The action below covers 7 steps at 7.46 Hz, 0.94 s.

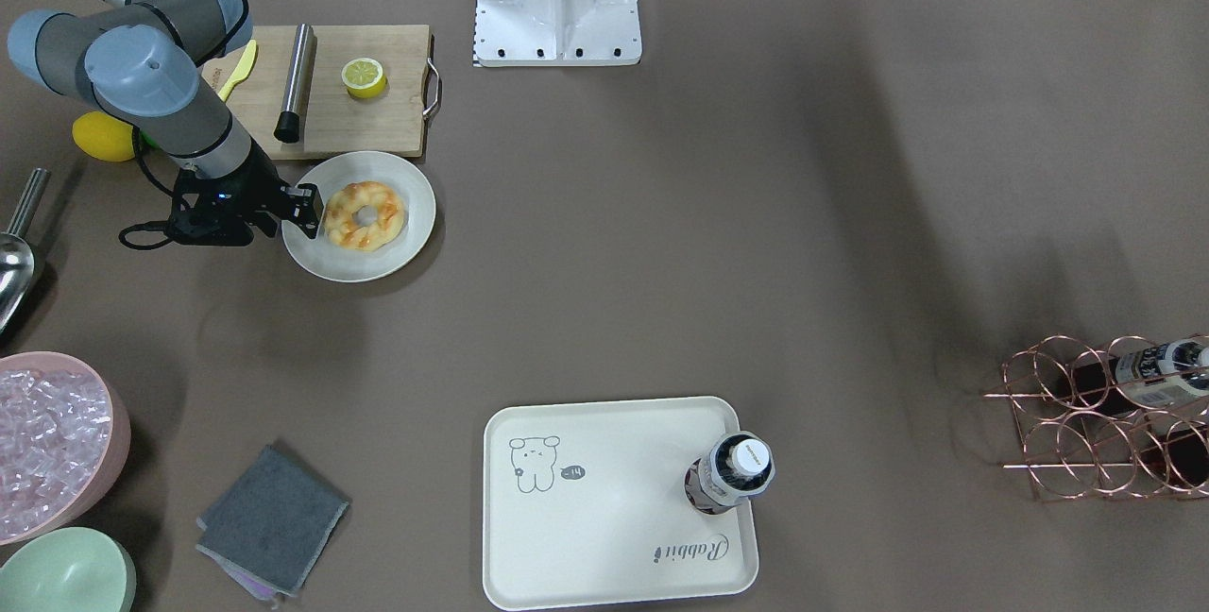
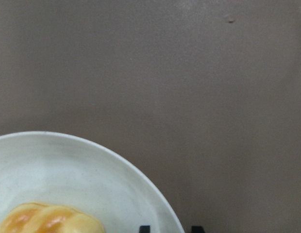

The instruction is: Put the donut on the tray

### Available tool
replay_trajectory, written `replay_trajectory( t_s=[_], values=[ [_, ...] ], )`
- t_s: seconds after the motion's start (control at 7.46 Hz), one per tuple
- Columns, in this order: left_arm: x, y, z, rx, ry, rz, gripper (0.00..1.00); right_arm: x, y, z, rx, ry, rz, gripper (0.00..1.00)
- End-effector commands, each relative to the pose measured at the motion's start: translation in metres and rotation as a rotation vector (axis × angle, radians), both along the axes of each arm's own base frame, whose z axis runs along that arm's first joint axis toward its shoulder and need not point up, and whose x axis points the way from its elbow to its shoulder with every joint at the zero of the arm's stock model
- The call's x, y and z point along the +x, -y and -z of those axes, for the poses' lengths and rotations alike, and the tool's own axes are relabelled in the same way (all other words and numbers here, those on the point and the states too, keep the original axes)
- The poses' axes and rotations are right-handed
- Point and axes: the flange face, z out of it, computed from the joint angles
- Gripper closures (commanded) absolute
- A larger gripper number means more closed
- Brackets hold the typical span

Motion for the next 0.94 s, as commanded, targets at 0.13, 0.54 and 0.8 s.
replay_trajectory(
  t_s=[0.13, 0.54, 0.8],
  values=[
    [0.001, -0.003, -0.004, -0.011, -0.001, -0.001, 0.02, 0.000, 0.000, 0.006, 0.014, 0.013, 0.012, 1.00],
    [0.001, -0.013, -0.009, -0.024, -0.006, 0.001, 0.02, 0.011, 0.040, 0.088, -0.079, 0.155, -0.129, 1.00],
    [0.002, -0.019, -0.010, -0.029, -0.008, 0.000, 0.02, -0.054, 0.110, 0.150, -0.224, 0.190, -0.275, 1.00]
  ],
)
